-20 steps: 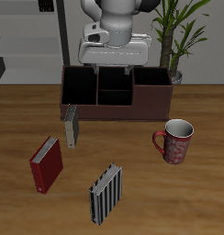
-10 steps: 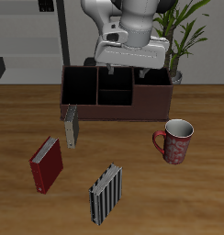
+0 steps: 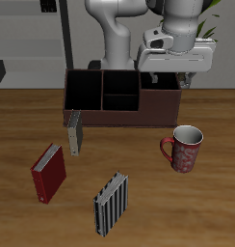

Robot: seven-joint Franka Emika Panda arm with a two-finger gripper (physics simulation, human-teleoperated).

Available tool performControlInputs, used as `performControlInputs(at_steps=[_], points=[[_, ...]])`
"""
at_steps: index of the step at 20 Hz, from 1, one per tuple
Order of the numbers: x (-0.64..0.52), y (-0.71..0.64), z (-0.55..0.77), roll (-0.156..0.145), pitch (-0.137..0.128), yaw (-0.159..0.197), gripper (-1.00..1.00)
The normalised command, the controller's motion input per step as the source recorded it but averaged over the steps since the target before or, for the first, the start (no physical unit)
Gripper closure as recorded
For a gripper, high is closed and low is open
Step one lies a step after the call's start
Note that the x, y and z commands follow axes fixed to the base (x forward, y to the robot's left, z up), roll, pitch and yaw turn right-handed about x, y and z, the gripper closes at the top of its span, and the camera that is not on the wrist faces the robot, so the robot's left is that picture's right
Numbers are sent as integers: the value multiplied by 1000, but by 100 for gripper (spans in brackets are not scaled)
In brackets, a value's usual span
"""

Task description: Place the red mug into the back desk caddy's right compartment

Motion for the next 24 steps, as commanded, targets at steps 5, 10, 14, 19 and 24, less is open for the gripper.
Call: performControlInputs(at_steps=[5, 10, 14, 19, 24], points=[[128, 443, 14, 1, -14, -31, -100], [223, 371, 17, -10, -9, -32, -100], [258, 180, -62, -46, 3, -32, -100], [155, 210, -168, -5, -15, 9, -100], [151, 147, -291, -27, 16, 8, -100]])
